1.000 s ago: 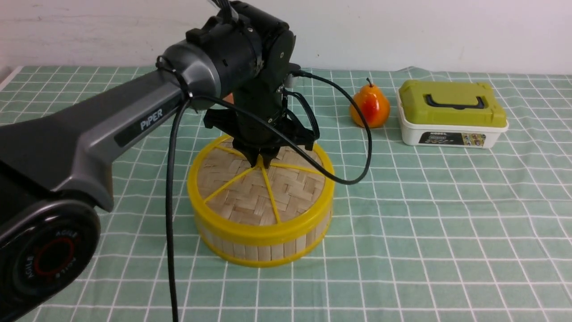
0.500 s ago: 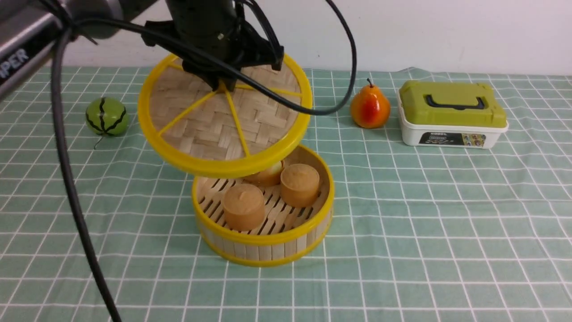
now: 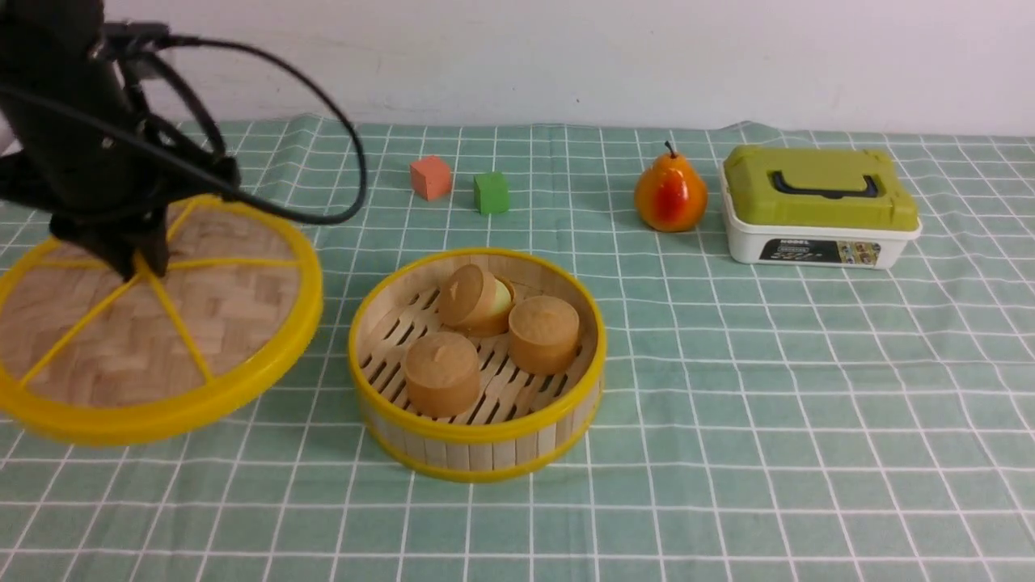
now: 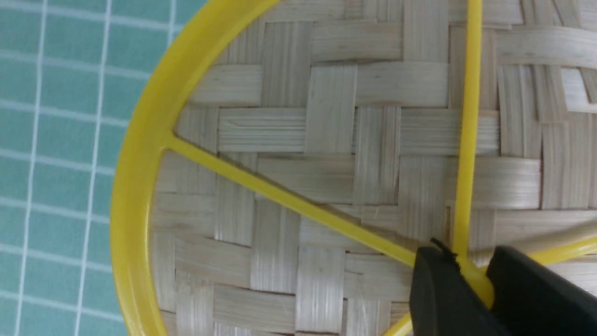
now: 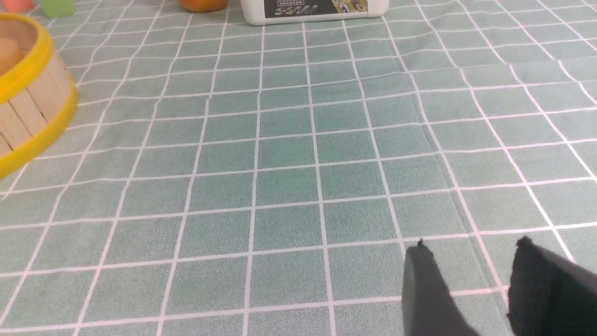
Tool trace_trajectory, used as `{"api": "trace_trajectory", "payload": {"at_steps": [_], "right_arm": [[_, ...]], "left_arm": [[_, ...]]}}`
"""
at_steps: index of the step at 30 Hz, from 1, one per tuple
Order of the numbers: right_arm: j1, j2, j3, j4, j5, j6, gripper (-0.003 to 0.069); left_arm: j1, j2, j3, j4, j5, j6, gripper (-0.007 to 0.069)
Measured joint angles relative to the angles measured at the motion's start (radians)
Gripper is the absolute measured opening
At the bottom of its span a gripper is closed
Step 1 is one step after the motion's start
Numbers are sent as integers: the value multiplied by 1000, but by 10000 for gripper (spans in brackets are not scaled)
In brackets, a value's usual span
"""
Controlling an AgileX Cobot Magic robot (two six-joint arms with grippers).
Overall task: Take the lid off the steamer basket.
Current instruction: Use the left arm to place the steamer lid on the table
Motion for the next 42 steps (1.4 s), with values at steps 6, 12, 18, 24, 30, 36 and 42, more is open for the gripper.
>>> {"api": "trace_trajectory", "payload": {"at_steps": [6, 12, 18, 24, 30, 36, 42], "right_arm": [[0, 0, 0, 0, 0, 0, 241], [0, 0, 0, 0, 0, 0, 241], [0, 0, 0, 0, 0, 0, 241], [0, 0, 0, 0, 0, 0, 241], [0, 0, 0, 0, 0, 0, 241], [0, 0, 0, 0, 0, 0, 242], [0, 0, 0, 0, 0, 0, 242]], "left_arm": [[20, 39, 198, 4, -167, -25, 115], [20, 128, 212, -8, -312, -25, 115], [20, 212, 212, 37, -394, -25, 115], [19, 229, 212, 53, -409, -25, 115], [19, 230, 212, 46, -425, -61, 209], [19, 231, 148, -3, -349, -73, 329], [19, 158, 21, -20, -161, -42, 230]]}}
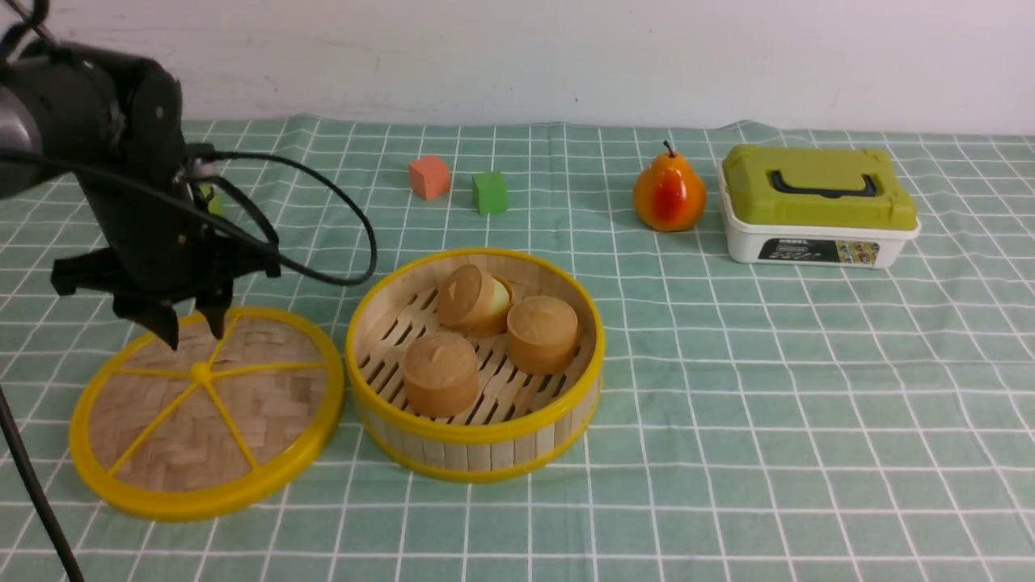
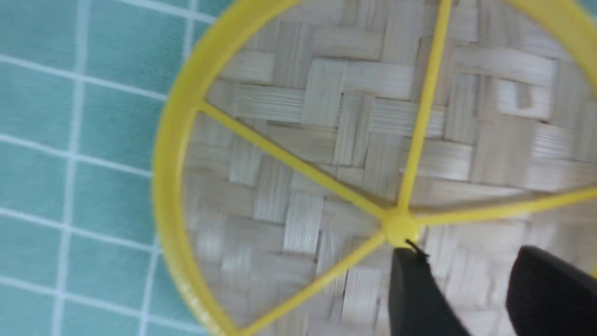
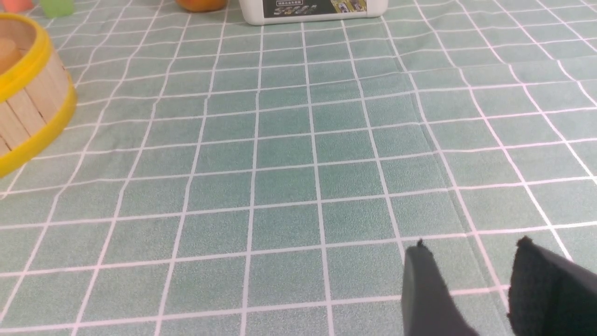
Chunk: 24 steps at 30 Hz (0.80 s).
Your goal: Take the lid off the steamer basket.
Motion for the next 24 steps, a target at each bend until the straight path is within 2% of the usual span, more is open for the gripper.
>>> {"api": "trace_trajectory", "payload": {"at_steps": [1, 2, 5, 7, 11, 17, 21, 24], "right_arm": [[0, 0, 0, 0, 0, 0, 242], [0, 0, 0, 0, 0, 0, 242], [0, 0, 0, 0, 0, 0, 242], [0, 0, 0, 0, 0, 0, 242], [0, 0, 0, 0, 0, 0, 242], [0, 0, 0, 0, 0, 0, 242], [0, 0, 0, 0, 0, 0, 242], [0, 0, 0, 0, 0, 0, 242]], "left_arm": [[0, -10, -3, -1, 13, 10, 222], [0, -52, -24, -19, 65, 54, 141], [0, -139, -29, -66, 132, 129, 20], [0, -197, -29, -102, 147, 162, -13], [0, -312, -23, -156, 155, 195, -13], [0, -597, 130, -241, 162, 271, -13], [0, -780, 294, -283, 161, 291, -13], [0, -979, 531, -350, 89, 309, -13]]}}
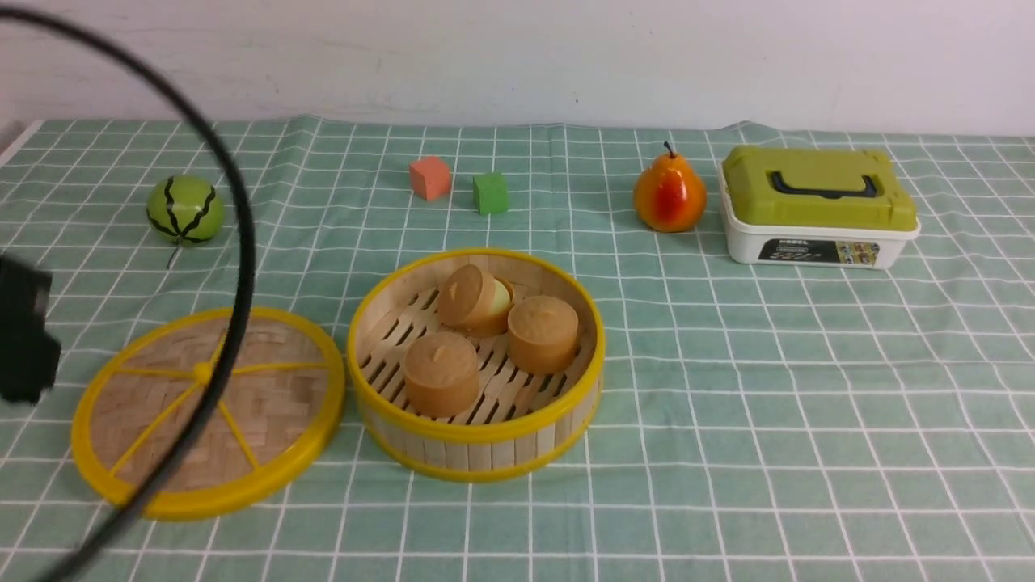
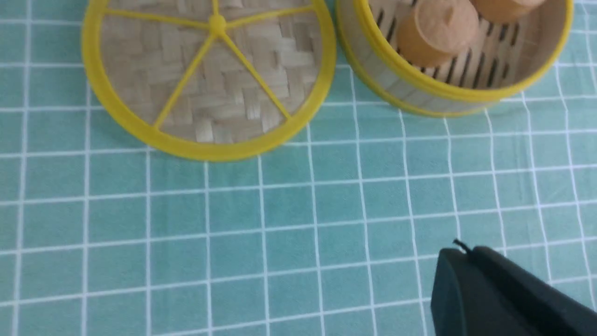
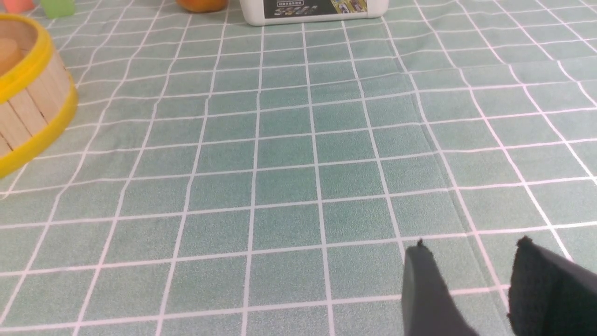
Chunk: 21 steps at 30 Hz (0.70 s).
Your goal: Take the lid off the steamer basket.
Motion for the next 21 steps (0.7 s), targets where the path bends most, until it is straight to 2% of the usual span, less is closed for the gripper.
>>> {"api": "trace_trajectory", "payload": {"at_steps": [4, 5, 9, 16, 21], "right_arm": [[0, 0, 0, 0, 0, 0, 242], [0, 0, 0, 0, 0, 0, 242], [0, 0, 0, 0, 0, 0, 242], [0, 0, 0, 0, 0, 0, 242], [0, 0, 0, 0, 0, 0, 242]], "left_arm": [[0, -118, 183, -44, -80, 61, -13], [0, -168, 282, -57, -134, 94, -13], [0, -260, 469, -107, -287, 111, -13], [0, -429, 522, -127, -338, 84, -13], [0, -668, 523, -148, -354, 15, -13]]}}
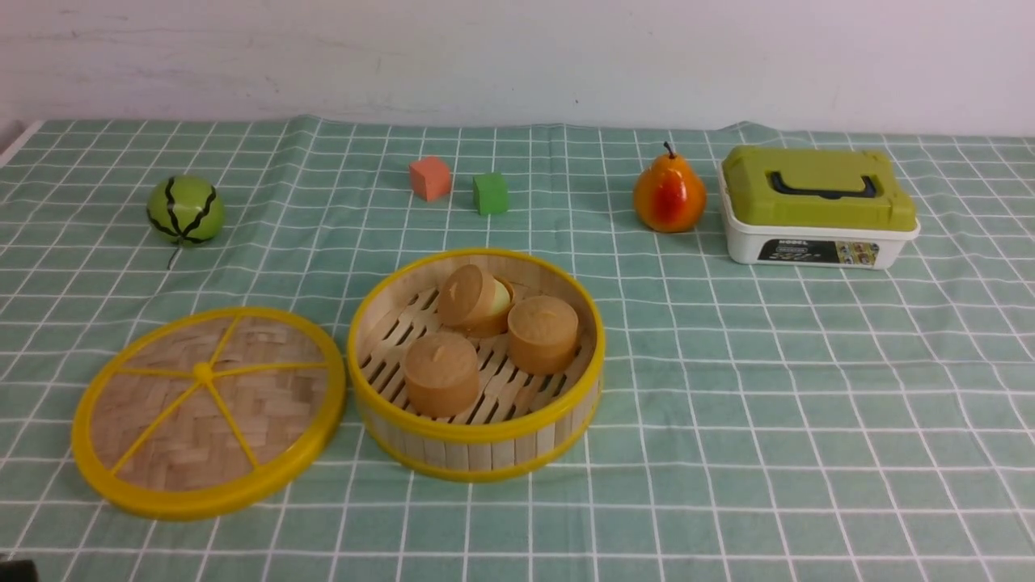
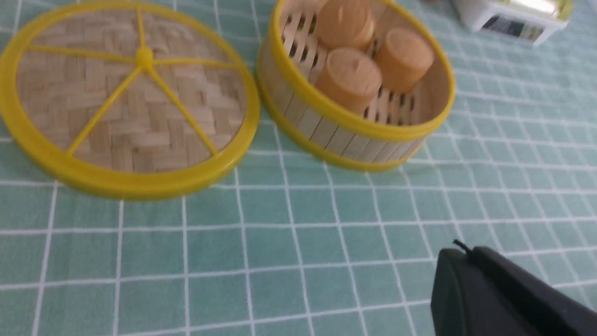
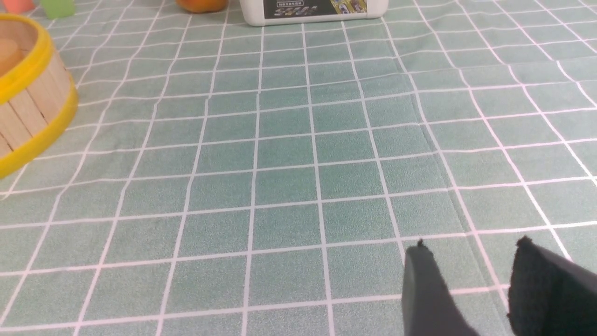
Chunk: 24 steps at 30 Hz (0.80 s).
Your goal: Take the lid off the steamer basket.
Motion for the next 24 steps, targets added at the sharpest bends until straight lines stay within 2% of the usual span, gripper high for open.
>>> {"api": "trace_trajectory", "payload": {"at_steps": [7, 24], "right_arm": [[0, 0, 0, 0, 0, 0, 242], [0, 0, 0, 0, 0, 0, 242]], "left_arm": [[0, -152, 33, 13, -150, -53, -13], [0, -154, 59, 34, -166, -55, -13]]}}
